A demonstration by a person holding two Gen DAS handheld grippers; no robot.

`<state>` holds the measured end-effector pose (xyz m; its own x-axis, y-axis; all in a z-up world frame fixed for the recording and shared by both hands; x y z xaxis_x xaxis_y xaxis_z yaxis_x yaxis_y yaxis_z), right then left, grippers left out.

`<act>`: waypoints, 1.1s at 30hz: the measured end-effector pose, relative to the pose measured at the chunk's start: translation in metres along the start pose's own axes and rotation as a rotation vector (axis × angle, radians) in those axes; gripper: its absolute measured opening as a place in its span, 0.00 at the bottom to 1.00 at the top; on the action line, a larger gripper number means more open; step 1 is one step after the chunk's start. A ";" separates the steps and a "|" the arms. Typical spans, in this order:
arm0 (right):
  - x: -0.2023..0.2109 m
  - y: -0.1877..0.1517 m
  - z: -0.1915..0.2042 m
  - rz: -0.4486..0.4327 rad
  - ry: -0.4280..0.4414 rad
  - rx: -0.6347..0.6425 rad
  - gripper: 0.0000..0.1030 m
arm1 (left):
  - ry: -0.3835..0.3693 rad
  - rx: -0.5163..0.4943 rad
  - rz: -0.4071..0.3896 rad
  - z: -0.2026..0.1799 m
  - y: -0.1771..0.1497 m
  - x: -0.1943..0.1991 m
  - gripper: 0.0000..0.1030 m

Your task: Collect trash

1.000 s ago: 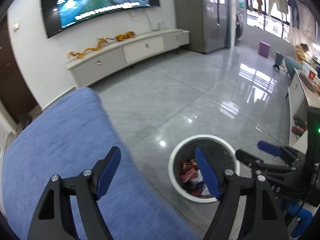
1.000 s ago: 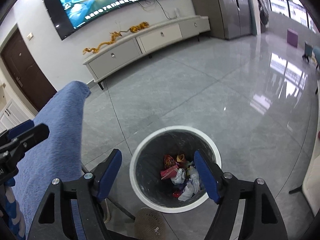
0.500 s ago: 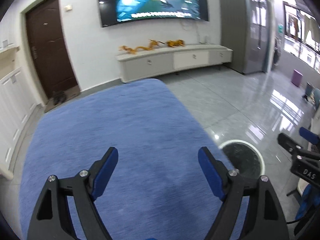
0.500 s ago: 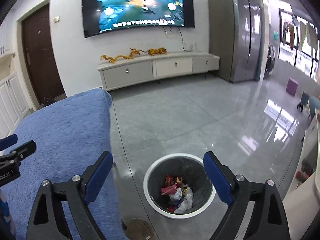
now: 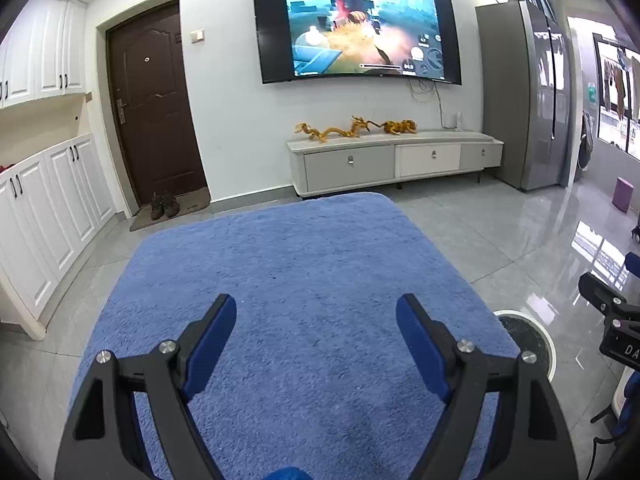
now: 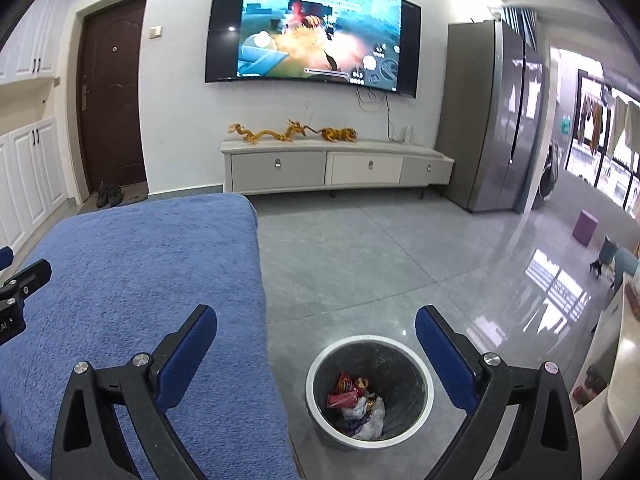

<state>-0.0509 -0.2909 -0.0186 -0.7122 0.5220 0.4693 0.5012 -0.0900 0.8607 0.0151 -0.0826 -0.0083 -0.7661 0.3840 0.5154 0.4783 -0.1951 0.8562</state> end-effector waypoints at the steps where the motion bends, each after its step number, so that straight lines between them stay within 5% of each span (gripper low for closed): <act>1: 0.003 0.001 0.001 -0.007 -0.004 0.005 0.99 | 0.001 0.003 0.000 0.001 0.000 0.000 0.79; 9: 0.012 0.001 0.001 -0.046 -0.039 0.014 1.00 | 0.023 0.039 -0.038 0.015 -0.002 0.013 0.93; 33: -0.019 -0.017 -0.005 0.044 -0.054 -0.010 1.00 | -0.019 0.043 0.032 0.007 -0.011 -0.019 0.94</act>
<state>-0.0486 -0.3037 -0.0409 -0.6618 0.5624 0.4957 0.5262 -0.1225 0.8415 0.0271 -0.0817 -0.0271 -0.7421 0.3952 0.5415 0.5209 -0.1685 0.8368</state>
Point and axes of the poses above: each gripper's, at about its wrist camera, not at the fingertips, and x roughly against the way its jaws point, z to its left, y to its top, the point moved 5 cm from there along -x, roughly the way its jaws point, and after that the axes turned 13 degrees about -y, right-handed, at the moved point
